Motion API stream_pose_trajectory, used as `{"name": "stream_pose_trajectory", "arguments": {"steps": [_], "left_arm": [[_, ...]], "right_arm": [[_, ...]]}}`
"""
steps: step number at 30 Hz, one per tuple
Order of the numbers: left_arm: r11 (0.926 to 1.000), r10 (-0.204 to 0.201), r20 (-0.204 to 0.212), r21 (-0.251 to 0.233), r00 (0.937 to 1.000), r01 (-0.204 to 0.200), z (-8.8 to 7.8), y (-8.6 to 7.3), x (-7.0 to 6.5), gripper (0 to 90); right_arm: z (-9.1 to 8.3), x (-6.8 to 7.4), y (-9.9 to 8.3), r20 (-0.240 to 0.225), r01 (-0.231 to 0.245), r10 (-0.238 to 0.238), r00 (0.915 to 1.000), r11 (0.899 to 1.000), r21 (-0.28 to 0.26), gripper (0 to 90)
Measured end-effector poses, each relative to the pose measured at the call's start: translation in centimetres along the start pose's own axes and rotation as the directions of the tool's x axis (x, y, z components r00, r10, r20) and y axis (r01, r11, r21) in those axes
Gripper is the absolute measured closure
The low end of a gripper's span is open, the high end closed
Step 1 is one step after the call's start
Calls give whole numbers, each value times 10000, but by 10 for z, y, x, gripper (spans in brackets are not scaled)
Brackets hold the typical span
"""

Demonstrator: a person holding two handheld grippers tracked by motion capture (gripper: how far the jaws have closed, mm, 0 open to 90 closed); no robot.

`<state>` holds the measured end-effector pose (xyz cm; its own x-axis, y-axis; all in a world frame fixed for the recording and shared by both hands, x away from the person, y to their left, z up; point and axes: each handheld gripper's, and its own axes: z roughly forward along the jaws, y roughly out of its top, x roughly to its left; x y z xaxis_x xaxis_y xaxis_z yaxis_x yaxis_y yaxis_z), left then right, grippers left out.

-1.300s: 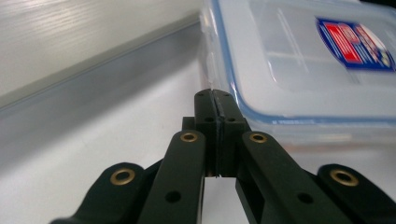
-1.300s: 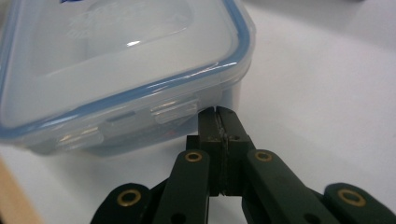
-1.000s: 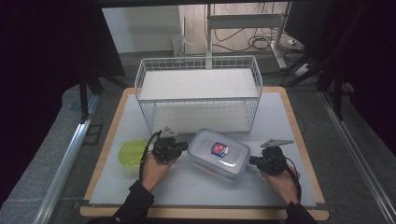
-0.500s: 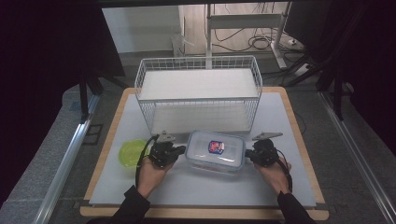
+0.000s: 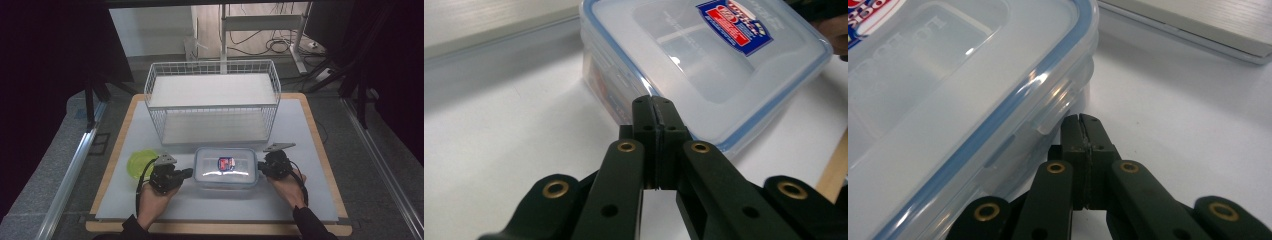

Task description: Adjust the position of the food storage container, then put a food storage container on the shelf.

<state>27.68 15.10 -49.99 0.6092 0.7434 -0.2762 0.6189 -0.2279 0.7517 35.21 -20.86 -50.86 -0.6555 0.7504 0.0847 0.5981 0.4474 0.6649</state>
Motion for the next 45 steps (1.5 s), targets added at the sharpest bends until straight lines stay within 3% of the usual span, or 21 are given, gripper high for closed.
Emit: {"name": "stream_pose_trajectory", "arguments": {"steps": [5, 6, 9, 11, 12, 13, 16, 22, 26, 27, 30, 31, 32, 35, 40, 42, 45], "left_arm": [[9999, 165, -46, -45, 9999, -165, -1, -1, -1, 900], [9989, 461, -134, -64, 9988, -462, -1, -3, -1, 900], [9909, 1343, -1187, 61, 9838, -1345, -5, -7, -5, 801], [9900, 1401, -1252, 2, 9822, -1412, -8, -8, -5, 722], [9885, 1431, -1315, -295, 9809, -1481, -15, -10, -3, 673], [9885, 1431, -1315, -295, 9809, -1481, -15, -10, -3, 614], [9840, 1581, -1490, -586, 9761, -1683, -25, -15, -2, 452], [9801, 1685, -1468, -803, 9747, -1815, -36, -28, -1, 262], [9747, 1838, -1583, -986, 9701, -2008, -43, -37, -2, 192], [9747, 1838, -1583, -986, 9701, -2008, -43, -37, -2, 149], [9698, 2191, -1889, -655, 9572, -2349, -41, -44, -4, 64], [9698, 2191, -1889, -655, 9572, -2349, -41, -44, -4, 38], [9652, 2418, -1832, -556, 9529, -2556, -41, -47, -5, 37], [9662, 2390, -1590, -595, 9579, -2510, -40, -50, -7, 30], [9653, 2411, -1611, -625, 9571, -2537, -38, -50, -7, 45], [9664, 2349, -1535, -696, 9598, -2476, -37, -49, -7, 46], [9667, 2333, -1417, -728, 9620, -2451, -36, -48, -6, 48]], "right_arm": [[2, 1, 1, 44, 52, -52, 10000, 9999, 134, 900], [2, 1, 1, 35, 39, -40, 10000, 9998, 170, 899], [-5, 3, 0, 305, 255, -260, 9992, 9995, 169, 845], [-8, 3, -1, 320, 252, -253, 9992, 9997, 43, 820], [-18, 1, -4, 204, 176, -171, 9996, 9996, -229, 757], [-18, 1, -4, 204, 176, -171, 9996, 9996, -229, 757], [-38, 4, -11, 141, 636, -627, 9979, 9946, -820, 622], [-56, 10, -21, 2, 784, -791, 9969, 9882, -1315, 430], [-62, 12, -27, -324, 458, -519, 9981, 9850, -1663, 291], [-62, 12, -27, -324, 458, -519, 9981, 9850, -1663, 291], [-69, 15, -34, -419, 322, -414, 9983, 9791, -2008, 186], [-69, 15, -34, -419, 322, -414, 9983, 9791, -2008, 186], [-71, 17, -38, -473, 255, -360, 9982, 9781, -2065, 147], [-72, 20, -44, -574, 185, -306, 9979, 9797, -1998, 110], [-69, 23, -47, -607, 229, -344, 9976, 9835, -1796, 82], [-68, 23, -46, -619, 255, -372, 9974, 9832, -1807, 74], [-67, 23, -46, -363, 464, -537, 9979, 9829, -1780, 66]]}}
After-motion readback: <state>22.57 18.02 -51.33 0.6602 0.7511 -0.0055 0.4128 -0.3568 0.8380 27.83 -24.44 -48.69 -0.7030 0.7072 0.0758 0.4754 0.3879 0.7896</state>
